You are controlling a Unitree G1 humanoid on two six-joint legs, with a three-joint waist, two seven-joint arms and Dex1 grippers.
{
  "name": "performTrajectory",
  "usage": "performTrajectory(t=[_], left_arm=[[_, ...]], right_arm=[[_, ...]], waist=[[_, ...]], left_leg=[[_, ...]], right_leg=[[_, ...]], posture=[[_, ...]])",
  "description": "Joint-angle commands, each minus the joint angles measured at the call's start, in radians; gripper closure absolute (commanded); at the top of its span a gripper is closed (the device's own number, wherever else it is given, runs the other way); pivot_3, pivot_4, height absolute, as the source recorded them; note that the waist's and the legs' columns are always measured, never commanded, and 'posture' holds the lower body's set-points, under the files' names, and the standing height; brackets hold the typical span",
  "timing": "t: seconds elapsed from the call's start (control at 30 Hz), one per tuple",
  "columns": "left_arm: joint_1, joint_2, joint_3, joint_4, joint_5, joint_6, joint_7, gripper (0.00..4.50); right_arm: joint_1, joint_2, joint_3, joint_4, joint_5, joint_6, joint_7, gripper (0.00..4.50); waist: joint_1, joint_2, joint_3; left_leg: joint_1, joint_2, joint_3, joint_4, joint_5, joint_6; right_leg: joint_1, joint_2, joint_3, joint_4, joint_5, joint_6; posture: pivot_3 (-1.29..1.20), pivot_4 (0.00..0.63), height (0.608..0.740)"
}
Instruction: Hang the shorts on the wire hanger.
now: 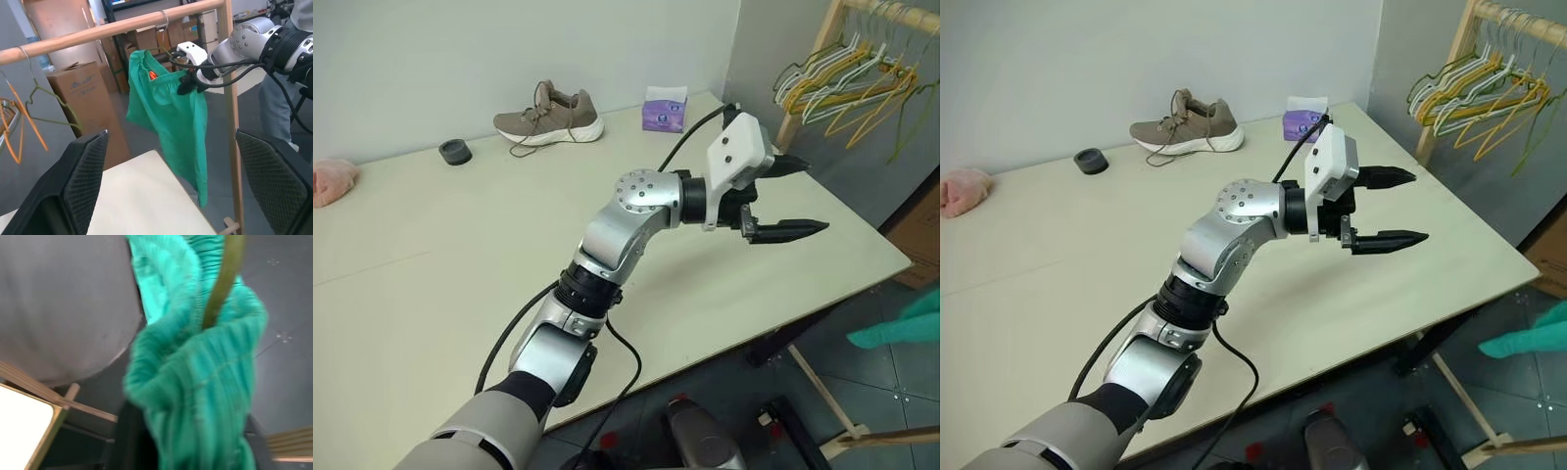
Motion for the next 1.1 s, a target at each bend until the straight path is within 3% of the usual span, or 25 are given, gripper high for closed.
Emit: performTrajectory(t=[0.03, 0.23, 0.4, 0.53, 0.83, 0.97, 1.1], left_arm=[[-0.032, -0.006, 0.014, -0.011, -0.009, -0.004, -0.003, 0.13], [-0.029, 0.002, 0.012, -0.023, -0.007, 0.005, -0.008, 0.13], [-0.025, 0.011, 0.012, -0.032, -0.010, 0.015, -0.011, 0.13], [-0.020, 0.016, 0.009, -0.038, -0.009, 0.021, -0.012, 0.13], [-0.005, 0.031, 0.006, -0.047, -0.003, 0.023, -0.012, 0.13], [0.011, 0.048, 0.007, -0.053, 0.007, 0.021, -0.007, 0.13], [0.049, 0.095, 0.024, -0.052, 0.040, 0.013, 0.032, 0.13]], right_arm=[[-0.037, 0.000, -0.058, -0.099, 0.035, 0.026, -0.039, 2.09], [-0.062, 0.040, -0.108, -0.224, 0.046, 0.025, -0.119, 0.02], [-0.024, 0.067, -0.066, -0.345, 0.013, -0.036, -0.147, 0.02], [0.000, 0.063, -0.027, -0.389, -0.069, -0.168, -0.217, 0.02], [0.117, 0.067, 0.110, -0.499, -0.216, -0.441, -0.209, 0.02], [0.179, 0.102, 0.194, -0.593, -0.253, -0.645, -0.158, 0.02], [0.204, 0.188, 0.316, -0.733, -0.155, -0.714, 0.014, 0.02]], waist=[[-0.002, 0.000, 0.000], [-0.002, 0.001, -0.001], [-0.001, 0.004, -0.002], [0.000, 0.005, -0.003], [0.001, 0.005, -0.003], [0.000, 0.005, -0.003], [-0.005, 0.005, -0.003]], left_leg=[[0.000, 0.000, 0.000, 0.000, 0.000, 0.000], [0.000, 0.000, 0.000, 0.000, 0.000, 0.000], [0.000, 0.000, 0.000, 0.000, 0.000, 0.000], [0.000, 0.000, 0.000, 0.000, 0.000, 0.000], [0.000, 0.000, 0.000, 0.000, 0.000, 0.000], [0.000, 0.000, 0.000, 0.000, 0.000, 0.000], [0.002, 0.001, 0.000, -0.001, 0.000, 0.000]], right_leg=[[0.000, 0.000, 0.000, 0.000, 0.000, 0.000], [0.000, 0.000, 0.000, 0.000, 0.000, 0.001], [0.000, 0.000, 0.001, 0.000, 0.000, 0.001], [0.000, 0.000, 0.001, 0.000, 0.000, 0.001], [0.000, 0.000, 0.001, 0.000, 0.000, 0.001], [0.000, 0.000, 0.001, 0.000, 0.000, 0.001], [0.000, 0.001, 0.002, 0.001, 0.000, 0.001]], posture=[[-0.41, 0.117, 0.740], [-0.40, 0.111, 0.740], [-0.39, 0.110, 0.740], [-0.39, 0.111, 0.740], [-0.37, 0.111, 0.740], [-0.37, 0.112, 0.740], [-0.36, 0.110, 0.740]])
